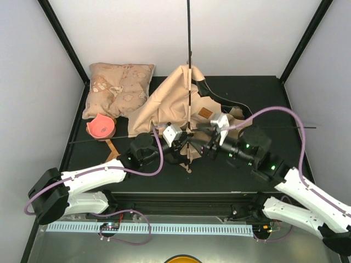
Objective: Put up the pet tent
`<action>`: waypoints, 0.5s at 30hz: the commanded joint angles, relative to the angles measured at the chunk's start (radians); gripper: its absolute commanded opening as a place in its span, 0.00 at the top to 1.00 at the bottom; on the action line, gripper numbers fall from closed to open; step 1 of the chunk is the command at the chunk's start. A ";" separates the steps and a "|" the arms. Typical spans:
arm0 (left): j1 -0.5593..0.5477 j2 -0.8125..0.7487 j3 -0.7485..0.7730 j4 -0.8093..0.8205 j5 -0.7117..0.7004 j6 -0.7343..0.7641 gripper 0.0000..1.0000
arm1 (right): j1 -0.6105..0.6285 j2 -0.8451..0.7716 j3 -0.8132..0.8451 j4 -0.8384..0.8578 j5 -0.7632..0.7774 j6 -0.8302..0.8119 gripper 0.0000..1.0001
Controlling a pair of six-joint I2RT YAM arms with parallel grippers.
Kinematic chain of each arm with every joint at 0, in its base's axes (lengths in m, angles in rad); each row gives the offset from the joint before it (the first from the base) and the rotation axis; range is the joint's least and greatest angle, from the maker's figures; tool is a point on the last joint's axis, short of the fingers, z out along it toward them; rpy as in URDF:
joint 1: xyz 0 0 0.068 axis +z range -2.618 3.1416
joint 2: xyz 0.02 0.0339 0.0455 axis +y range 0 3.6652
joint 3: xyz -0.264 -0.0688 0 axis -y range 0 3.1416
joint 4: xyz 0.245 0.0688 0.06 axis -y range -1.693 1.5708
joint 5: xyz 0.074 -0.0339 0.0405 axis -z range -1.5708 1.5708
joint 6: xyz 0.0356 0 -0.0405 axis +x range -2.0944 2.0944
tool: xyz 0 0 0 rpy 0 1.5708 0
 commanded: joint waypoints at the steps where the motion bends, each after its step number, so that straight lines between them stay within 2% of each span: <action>1: -0.024 0.019 0.029 -0.075 -0.029 0.060 0.99 | -0.024 0.098 0.295 -0.248 0.077 0.049 0.32; 4: -0.037 0.019 0.031 -0.079 -0.041 0.063 0.99 | -0.056 0.177 0.483 -0.339 0.088 0.078 0.36; 8: -0.051 0.022 0.033 -0.078 -0.054 0.066 0.98 | -0.069 0.264 0.671 -0.417 0.184 0.140 0.39; 15: -0.074 0.037 0.056 -0.086 -0.068 0.083 0.98 | -0.070 0.347 0.816 -0.439 0.248 0.123 0.43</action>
